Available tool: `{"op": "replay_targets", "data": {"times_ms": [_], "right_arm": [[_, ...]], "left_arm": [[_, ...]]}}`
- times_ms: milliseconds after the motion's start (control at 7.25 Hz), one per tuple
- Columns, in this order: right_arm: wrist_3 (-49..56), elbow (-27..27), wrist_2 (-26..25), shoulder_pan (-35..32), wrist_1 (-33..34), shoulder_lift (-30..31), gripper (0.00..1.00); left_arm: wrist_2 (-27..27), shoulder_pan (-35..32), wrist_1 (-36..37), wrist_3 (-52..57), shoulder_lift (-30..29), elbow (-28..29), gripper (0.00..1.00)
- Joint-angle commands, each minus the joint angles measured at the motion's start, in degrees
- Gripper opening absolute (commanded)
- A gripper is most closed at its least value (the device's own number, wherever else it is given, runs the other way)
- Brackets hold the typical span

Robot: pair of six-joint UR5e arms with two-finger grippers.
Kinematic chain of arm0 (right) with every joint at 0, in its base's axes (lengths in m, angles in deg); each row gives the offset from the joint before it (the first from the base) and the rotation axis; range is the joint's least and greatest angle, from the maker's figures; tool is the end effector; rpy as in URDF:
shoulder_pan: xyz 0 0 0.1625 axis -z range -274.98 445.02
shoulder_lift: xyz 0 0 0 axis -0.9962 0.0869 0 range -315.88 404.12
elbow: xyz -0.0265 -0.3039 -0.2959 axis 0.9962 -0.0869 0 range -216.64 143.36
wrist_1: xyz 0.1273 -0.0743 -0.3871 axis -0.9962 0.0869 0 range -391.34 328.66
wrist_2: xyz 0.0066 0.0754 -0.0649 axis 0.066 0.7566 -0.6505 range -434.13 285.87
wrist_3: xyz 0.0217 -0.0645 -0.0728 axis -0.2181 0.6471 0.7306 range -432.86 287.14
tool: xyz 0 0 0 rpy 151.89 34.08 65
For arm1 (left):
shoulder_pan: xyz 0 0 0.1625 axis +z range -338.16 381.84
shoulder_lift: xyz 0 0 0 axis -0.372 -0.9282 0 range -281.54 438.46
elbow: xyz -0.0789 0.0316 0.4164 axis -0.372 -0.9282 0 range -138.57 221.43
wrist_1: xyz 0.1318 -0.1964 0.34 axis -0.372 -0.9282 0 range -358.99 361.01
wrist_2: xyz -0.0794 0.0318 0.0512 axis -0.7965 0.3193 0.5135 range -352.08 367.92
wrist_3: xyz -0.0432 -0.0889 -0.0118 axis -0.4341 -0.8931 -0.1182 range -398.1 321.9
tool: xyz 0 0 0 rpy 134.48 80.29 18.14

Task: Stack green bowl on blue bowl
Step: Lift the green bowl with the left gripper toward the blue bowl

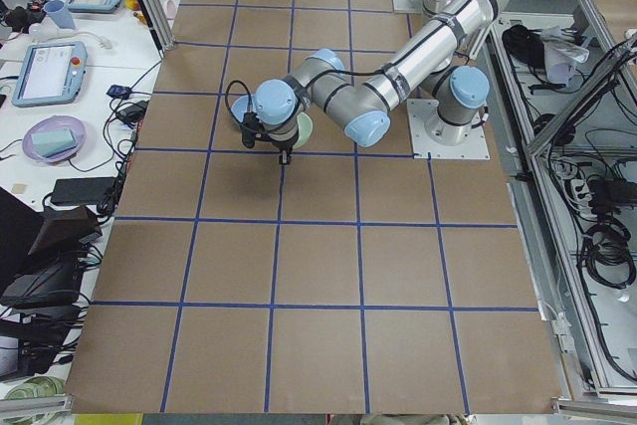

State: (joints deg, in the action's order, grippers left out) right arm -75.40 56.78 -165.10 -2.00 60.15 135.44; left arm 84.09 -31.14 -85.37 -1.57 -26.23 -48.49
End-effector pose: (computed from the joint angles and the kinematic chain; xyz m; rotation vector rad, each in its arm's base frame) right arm 0.1064 -0.4870 0.4723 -0.1505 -3.1210 -0.0167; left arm 0.2157 -0.5471 0.3608 0.0453 -2.8343 -0.0126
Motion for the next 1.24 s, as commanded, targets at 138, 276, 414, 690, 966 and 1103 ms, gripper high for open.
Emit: {"op": "replay_targets", "data": {"times_ms": [138,276,414,690,966,1103], "right_arm": [[0.0,0.0,0.0,0.0,0.0,0.0,1.0],[0.0,0.0,0.0,0.0,0.0,0.0,1.0],[0.0,0.0,0.0,0.0,0.0,0.0,1.0],[0.0,0.0,0.0,0.0,0.0,0.0,1.0],[0.0,0.0,0.0,0.0,0.0,0.0,1.0],[0.0,0.0,0.0,0.0,0.0,0.0,1.0]], "left_arm": [[-3.7,-8.3,-2.3,-9.4,-0.9,2.7,0.0],[-6.8,-9.1,0.6,-12.2,-2.3,2.6,0.0],[-8.3,-9.2,2.0,-12.3,-3.7,2.6,0.0],[-8.6,-9.2,5.5,-11.8,-6.4,2.6,0.0],[-8.7,-10.2,8.7,-11.6,-9.0,2.6,0.0],[-10.6,-10.4,9.4,-11.7,-10.1,2.6,0.0]]}}
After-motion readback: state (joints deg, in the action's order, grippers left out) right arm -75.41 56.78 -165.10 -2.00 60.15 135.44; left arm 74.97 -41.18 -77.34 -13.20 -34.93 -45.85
